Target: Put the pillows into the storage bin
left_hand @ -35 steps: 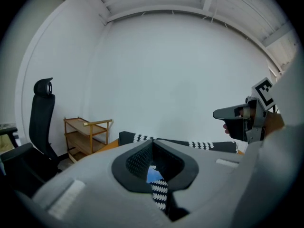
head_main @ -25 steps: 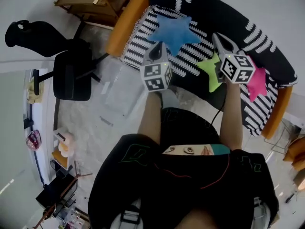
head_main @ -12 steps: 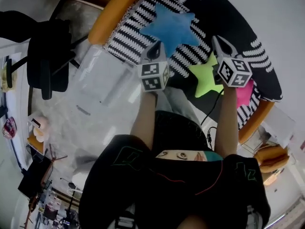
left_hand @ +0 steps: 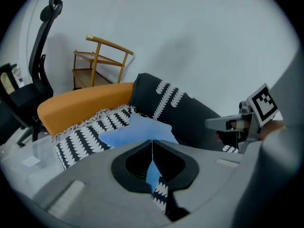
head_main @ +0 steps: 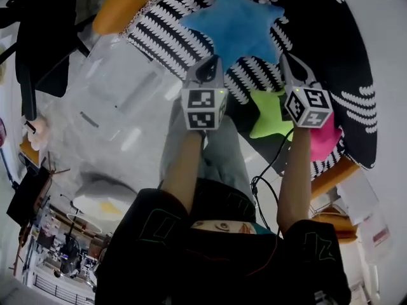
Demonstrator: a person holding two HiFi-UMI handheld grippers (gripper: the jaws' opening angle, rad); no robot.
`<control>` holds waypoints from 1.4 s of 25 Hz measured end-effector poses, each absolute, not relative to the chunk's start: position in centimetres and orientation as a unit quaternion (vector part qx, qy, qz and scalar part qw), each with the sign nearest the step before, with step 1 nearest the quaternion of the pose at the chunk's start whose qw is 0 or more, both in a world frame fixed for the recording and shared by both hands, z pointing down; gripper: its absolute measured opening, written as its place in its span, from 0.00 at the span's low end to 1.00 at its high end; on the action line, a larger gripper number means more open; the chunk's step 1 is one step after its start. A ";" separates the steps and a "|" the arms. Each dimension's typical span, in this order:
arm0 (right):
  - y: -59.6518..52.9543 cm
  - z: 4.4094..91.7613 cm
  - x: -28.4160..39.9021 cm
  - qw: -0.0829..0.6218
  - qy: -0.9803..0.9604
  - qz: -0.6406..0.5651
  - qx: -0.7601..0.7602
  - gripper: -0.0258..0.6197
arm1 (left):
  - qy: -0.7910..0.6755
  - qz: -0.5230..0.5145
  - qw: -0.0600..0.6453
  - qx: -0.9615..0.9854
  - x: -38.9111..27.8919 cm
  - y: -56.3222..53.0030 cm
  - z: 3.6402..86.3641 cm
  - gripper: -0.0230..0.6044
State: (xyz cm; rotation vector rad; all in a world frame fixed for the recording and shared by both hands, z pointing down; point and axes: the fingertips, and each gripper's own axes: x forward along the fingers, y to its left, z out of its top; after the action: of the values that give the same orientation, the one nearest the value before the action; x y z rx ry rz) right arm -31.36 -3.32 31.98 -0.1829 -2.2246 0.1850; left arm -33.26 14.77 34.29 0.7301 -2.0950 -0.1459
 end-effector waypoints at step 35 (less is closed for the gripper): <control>1.1 45.4 -27.0 0.522 -0.824 0.001 -0.222 0.48 | -0.811 -0.043 0.472 0.342 -28.6 11.5 45.3 0.46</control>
State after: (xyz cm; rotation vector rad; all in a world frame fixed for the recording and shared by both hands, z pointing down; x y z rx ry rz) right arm -27.00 1.08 45.37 -0.5315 -1.9740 0.0024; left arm -28.63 11.51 45.26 0.8373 -1.9862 -0.1043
